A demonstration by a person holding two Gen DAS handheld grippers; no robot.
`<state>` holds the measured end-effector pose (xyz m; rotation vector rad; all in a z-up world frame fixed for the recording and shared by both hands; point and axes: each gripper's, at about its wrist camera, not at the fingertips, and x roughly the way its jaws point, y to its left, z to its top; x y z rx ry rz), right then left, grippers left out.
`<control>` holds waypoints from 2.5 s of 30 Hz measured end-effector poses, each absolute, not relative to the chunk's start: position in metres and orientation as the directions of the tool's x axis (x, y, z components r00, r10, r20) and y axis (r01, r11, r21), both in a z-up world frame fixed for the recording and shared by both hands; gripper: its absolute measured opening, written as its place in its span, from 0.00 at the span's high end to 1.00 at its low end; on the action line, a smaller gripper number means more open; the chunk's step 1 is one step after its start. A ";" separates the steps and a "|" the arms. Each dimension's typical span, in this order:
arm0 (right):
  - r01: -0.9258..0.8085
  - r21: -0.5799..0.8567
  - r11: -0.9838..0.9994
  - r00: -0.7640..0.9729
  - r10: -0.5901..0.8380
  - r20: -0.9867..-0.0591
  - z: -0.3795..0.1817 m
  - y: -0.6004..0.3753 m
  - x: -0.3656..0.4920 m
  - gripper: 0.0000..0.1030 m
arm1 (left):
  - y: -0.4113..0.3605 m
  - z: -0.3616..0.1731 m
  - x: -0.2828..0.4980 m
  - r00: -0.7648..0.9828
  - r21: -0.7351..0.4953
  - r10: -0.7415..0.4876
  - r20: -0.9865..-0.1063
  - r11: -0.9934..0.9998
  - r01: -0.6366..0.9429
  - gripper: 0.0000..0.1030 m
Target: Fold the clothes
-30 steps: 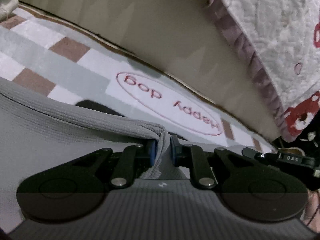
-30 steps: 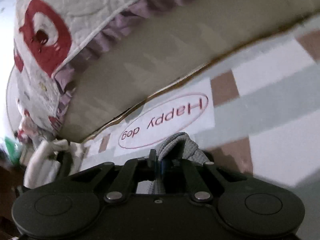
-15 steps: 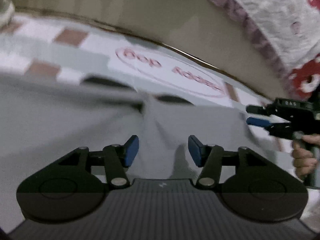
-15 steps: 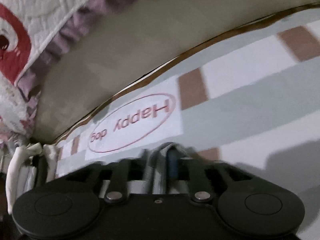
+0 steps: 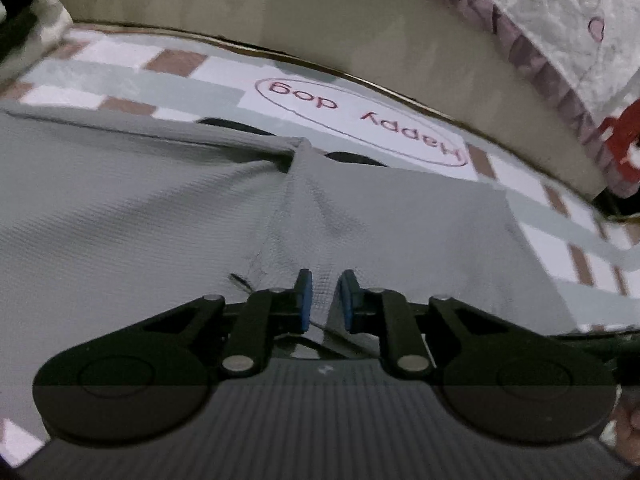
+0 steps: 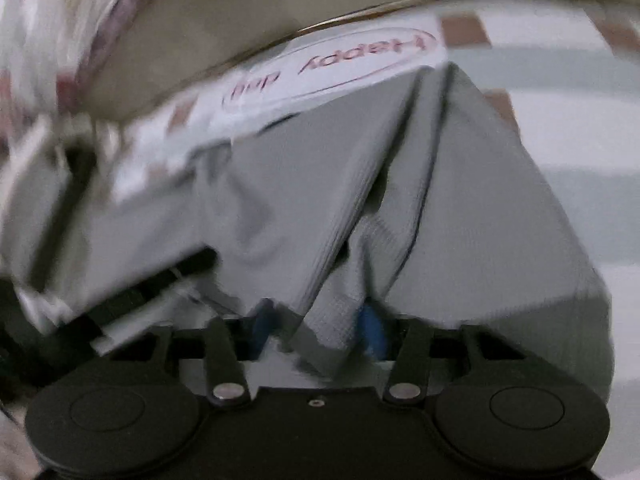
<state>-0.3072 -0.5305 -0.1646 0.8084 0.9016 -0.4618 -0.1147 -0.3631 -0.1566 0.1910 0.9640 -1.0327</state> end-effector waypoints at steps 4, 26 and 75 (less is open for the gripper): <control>0.694 0.243 0.678 0.457 -0.155 -0.876 -0.160 -0.531 -0.321 0.98 | -0.358 -0.147 -0.124 0.209 -0.222 -0.607 -0.767 0.557 0.800 0.88; 0.709 0.659 -0.252 0.651 -0.129 -0.748 -0.166 -0.520 -0.431 0.27 | -0.378 -0.153 -0.162 0.152 -0.227 -0.587 -0.795 0.520 0.824 0.65; 0.452 0.081 0.888 0.619 -0.247 -0.745 -0.151 -0.428 -0.207 0.52 | -0.091 -0.178 0.062 0.549 -0.328 -0.367 -0.751 0.929 0.172 0.30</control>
